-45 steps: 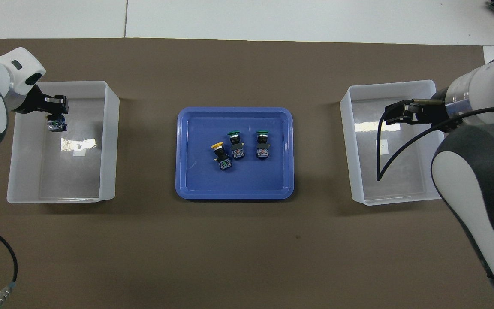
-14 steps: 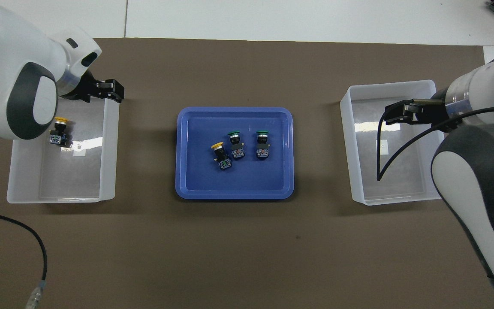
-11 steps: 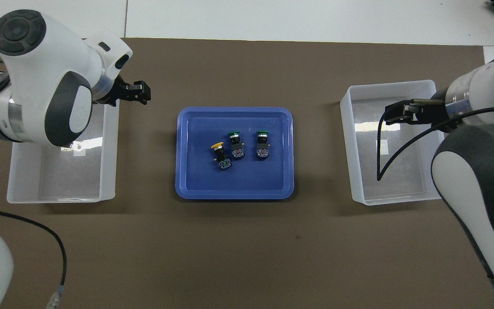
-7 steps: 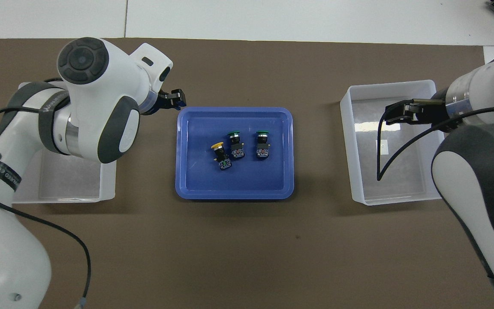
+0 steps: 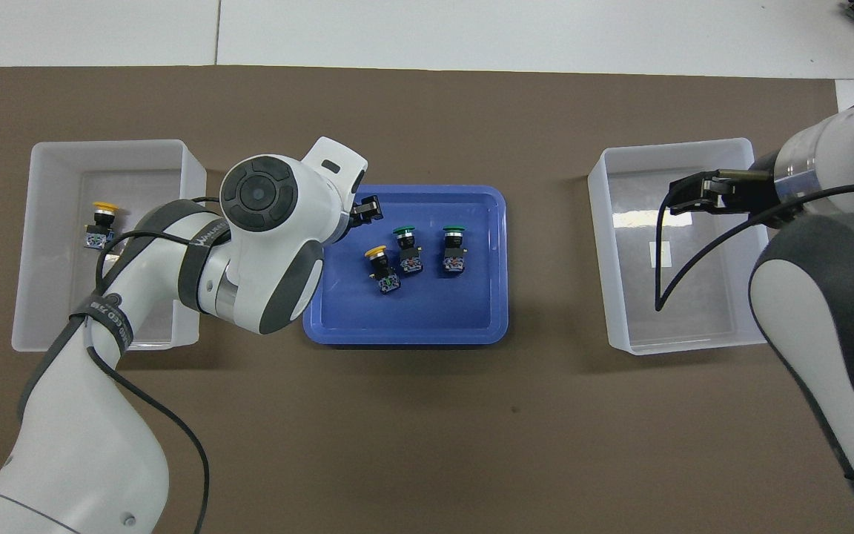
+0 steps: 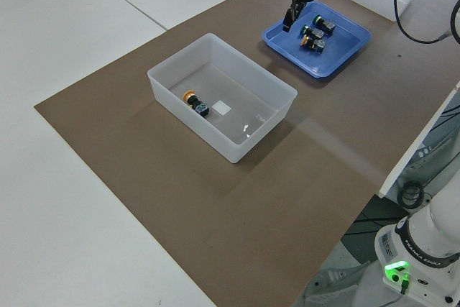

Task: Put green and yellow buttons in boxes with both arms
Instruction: 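Grasp the second yellow button while the right gripper grasps a green button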

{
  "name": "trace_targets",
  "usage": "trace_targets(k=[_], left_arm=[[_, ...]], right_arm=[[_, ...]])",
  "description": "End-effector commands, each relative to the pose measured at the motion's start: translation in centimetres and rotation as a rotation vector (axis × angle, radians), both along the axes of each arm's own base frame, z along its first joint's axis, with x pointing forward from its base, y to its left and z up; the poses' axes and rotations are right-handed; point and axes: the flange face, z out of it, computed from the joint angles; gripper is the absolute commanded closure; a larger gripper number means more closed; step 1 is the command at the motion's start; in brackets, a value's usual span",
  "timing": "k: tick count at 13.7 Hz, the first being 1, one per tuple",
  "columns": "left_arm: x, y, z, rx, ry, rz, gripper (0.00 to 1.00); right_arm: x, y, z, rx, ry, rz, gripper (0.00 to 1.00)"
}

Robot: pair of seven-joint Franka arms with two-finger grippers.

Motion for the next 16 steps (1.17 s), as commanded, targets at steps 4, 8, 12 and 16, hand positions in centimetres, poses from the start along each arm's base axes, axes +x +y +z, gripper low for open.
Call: trace_targets(k=[4,8,12,16], left_arm=[[-1.5,-0.8,-2.7,-0.037,-0.052,0.035,0.25],[-2.5,-1.8,-4.3,-0.059,-0.064,0.068,0.25],[-3.7,-2.7,-5.6,-0.059,-0.054,0.069,0.27],[-4.2,-3.2,-6.3,-0.056,-0.047,0.069,0.37]], right_arm=[[1.4,6.1,-3.2,0.017,-0.057,0.079,0.00],[2.5,12.3,-7.7,0.038,-0.077,0.070,0.00],[3.1,16.5,-11.6,0.045,-0.102,0.095,0.00],[2.2,20.6,-15.7,0.057,-0.111,0.111,0.00]])
